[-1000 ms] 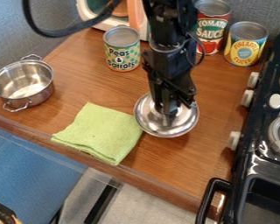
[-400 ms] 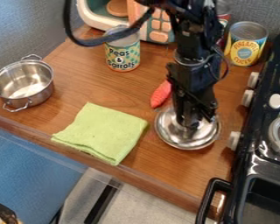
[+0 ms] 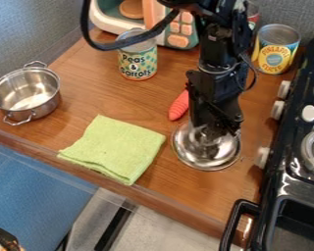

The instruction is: Place the pot lid next to the cloth

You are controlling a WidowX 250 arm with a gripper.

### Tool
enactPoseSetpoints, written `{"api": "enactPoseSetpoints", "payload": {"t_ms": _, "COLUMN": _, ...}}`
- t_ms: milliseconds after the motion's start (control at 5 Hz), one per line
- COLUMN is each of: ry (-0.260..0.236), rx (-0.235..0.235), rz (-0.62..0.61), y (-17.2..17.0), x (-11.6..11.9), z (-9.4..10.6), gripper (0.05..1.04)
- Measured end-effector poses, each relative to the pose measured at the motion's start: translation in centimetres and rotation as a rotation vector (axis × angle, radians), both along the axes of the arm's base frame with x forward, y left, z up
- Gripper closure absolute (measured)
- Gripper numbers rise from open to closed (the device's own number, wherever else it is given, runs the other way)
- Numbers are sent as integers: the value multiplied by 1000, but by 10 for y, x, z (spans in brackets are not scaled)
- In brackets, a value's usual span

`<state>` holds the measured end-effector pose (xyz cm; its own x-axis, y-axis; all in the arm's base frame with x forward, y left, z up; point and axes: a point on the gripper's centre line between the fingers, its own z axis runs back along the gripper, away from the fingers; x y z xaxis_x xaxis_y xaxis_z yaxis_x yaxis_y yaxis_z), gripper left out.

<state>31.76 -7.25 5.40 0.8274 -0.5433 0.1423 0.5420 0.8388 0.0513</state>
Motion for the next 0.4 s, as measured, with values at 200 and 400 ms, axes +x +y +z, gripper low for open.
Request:
{"api": "enactPoseSetpoints", "payload": {"t_ms": 200, "ry": -69, "rx": 33, "rz": 61, "y": 7, "x": -3, "z": 35, "gripper": 167}}
{"api": "enactPoseSetpoints", "payload": {"t_ms": 400, "ry": -117, "rx": 56, "rz": 154, "y": 16, "x": -12, "z": 68, "gripper": 67}}
